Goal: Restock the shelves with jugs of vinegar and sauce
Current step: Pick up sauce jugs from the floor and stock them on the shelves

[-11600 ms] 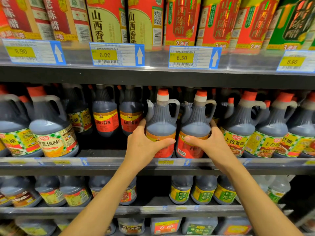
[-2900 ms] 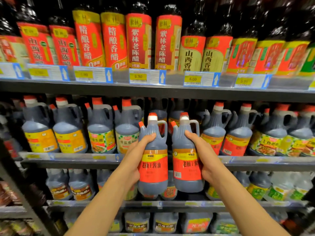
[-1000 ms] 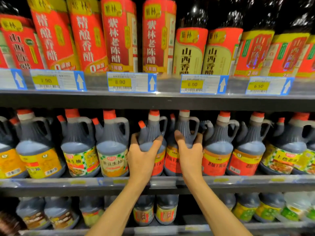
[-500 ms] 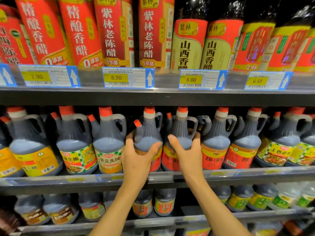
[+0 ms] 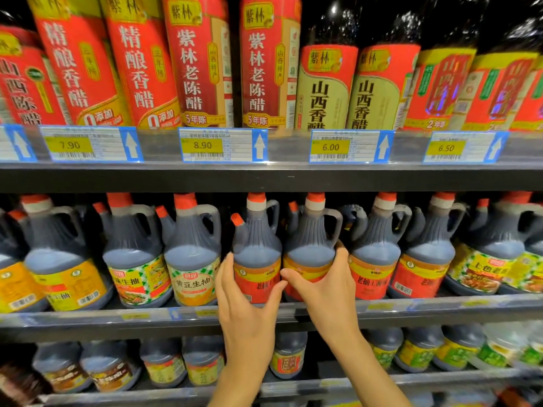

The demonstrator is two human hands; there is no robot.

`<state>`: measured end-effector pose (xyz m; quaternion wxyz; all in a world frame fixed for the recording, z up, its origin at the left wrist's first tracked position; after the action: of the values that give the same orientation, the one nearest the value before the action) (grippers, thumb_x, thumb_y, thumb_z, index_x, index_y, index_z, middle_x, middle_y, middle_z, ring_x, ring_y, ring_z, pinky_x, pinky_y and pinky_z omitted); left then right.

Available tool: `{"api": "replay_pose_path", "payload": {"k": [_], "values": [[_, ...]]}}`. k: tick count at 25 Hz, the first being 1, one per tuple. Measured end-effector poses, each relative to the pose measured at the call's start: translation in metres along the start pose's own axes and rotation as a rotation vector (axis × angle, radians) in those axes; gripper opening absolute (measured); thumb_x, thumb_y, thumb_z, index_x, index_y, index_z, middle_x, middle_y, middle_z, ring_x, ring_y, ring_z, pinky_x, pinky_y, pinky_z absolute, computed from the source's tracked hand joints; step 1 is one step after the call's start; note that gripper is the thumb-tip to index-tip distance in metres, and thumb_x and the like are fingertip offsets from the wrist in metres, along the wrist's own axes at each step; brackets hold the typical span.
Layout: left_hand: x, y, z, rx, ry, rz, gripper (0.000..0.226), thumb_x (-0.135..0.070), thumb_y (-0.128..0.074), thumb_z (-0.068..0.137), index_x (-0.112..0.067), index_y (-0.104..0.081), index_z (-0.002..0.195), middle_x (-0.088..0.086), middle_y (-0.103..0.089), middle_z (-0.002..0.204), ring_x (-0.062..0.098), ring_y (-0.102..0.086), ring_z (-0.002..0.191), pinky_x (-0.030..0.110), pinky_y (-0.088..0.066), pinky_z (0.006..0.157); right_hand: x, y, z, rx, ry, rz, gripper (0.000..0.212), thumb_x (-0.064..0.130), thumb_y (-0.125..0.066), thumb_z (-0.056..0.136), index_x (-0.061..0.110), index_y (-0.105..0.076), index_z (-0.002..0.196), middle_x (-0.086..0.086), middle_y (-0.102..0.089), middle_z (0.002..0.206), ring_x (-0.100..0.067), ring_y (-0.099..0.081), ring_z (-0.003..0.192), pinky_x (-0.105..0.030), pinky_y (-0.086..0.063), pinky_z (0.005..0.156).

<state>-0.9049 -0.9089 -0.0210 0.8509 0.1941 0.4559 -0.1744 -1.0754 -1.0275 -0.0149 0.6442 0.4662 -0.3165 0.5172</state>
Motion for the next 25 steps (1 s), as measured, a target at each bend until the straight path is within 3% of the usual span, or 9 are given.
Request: {"api": "replay_pose_path", "payload": {"k": [3, 6, 9, 13, 16, 22, 25], "values": [[0.007, -0.007, 0.004, 0.038, 0.082, 0.022, 0.103, -0.053, -0.083, 0.072, -0.032, -0.026, 0.156, -0.004, -0.037, 0.156, 0.001, -0.033, 0.136, 0.02, -0.03, 0.104, -0.001, 0.004, 0.003, 0.025, -0.002, 0.016, 0.067, 0.036, -0.095, 0.07, 0.032, -0.047, 0.117, 0.014, -0.065, 0.116, 0.011, -0.063, 0.102, -0.006, -0.051, 0.076], [0.011, -0.008, 0.007, 0.057, 0.087, 0.052, 0.103, -0.044, -0.087, 0.074, -0.029, -0.027, 0.156, -0.002, -0.038, 0.158, 0.016, -0.037, 0.142, 0.026, -0.033, 0.105, -0.004, 0.005, 0.006, 0.089, -0.01, 0.03, 0.069, 0.033, -0.094, 0.072, 0.024, -0.048, 0.121, 0.012, -0.067, 0.118, 0.01, -0.065, 0.102, -0.009, -0.054, 0.077], [0.018, -0.008, 0.013, 0.103, 0.096, 0.036, 0.099, -0.037, -0.088, 0.077, -0.026, -0.029, 0.156, 0.001, -0.043, 0.156, 0.02, -0.043, 0.141, 0.031, -0.038, 0.11, -0.004, 0.004, 0.01, 0.181, -0.009, 0.023, 0.08, 0.031, -0.091, 0.075, 0.019, -0.043, 0.138, 0.01, -0.064, 0.13, 0.001, -0.064, 0.114, -0.019, -0.056, 0.092], [0.022, -0.01, 0.022, 0.213, 0.11, -0.027, 0.097, -0.031, -0.087, 0.08, -0.025, -0.028, 0.157, -0.002, -0.049, 0.151, 0.021, -0.051, 0.136, 0.044, -0.048, 0.11, -0.003, 0.001, 0.014, 0.291, -0.035, 0.063, 0.094, 0.02, -0.088, 0.08, 0.022, -0.029, 0.153, 0.013, -0.058, 0.138, 0.008, -0.059, 0.118, -0.009, -0.05, 0.094], [0.022, -0.01, 0.022, 0.252, 0.106, -0.019, 0.098, -0.032, -0.085, 0.082, -0.022, -0.024, 0.159, 0.0, -0.046, 0.156, 0.024, -0.048, 0.14, 0.049, -0.046, 0.112, -0.003, 0.002, 0.011, 0.298, -0.054, 0.092, 0.088, 0.017, -0.086, 0.082, 0.025, -0.031, 0.15, 0.016, -0.058, 0.136, 0.013, -0.059, 0.116, -0.016, -0.052, 0.099], [0.009, -0.005, 0.018, 0.155, 0.092, 0.01, 0.094, -0.044, -0.089, 0.073, -0.026, -0.037, 0.149, -0.003, -0.055, 0.144, 0.022, -0.053, 0.131, 0.042, -0.049, 0.105, 0.0, 0.005, -0.005, 0.069, -0.036, -0.051, 0.076, 0.043, -0.092, 0.07, 0.021, -0.045, 0.126, 0.002, -0.061, 0.128, -0.018, -0.06, 0.119, -0.04, -0.055, 0.096], [0.006, -0.006, 0.02, 0.128, 0.09, 0.033, 0.091, -0.046, -0.089, 0.072, -0.024, -0.041, 0.146, -0.003, -0.056, 0.14, 0.023, -0.054, 0.129, 0.043, -0.049, 0.103, -0.001, 0.005, -0.003, 0.022, -0.03, -0.085, 0.083, 0.044, -0.093, 0.068, 0.016, -0.045, 0.13, -0.002, -0.06, 0.13, -0.022, -0.059, 0.123, -0.044, -0.054, 0.097]]}}
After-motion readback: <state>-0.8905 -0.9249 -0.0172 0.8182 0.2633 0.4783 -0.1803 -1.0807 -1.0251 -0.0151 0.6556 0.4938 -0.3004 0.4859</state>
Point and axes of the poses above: each hand's wrist, its own z-axis towards the middle knuckle, its own y-axis out of the back of the hand, x = y × z, the point moved 10 cm from there along z, towards the middle knuckle
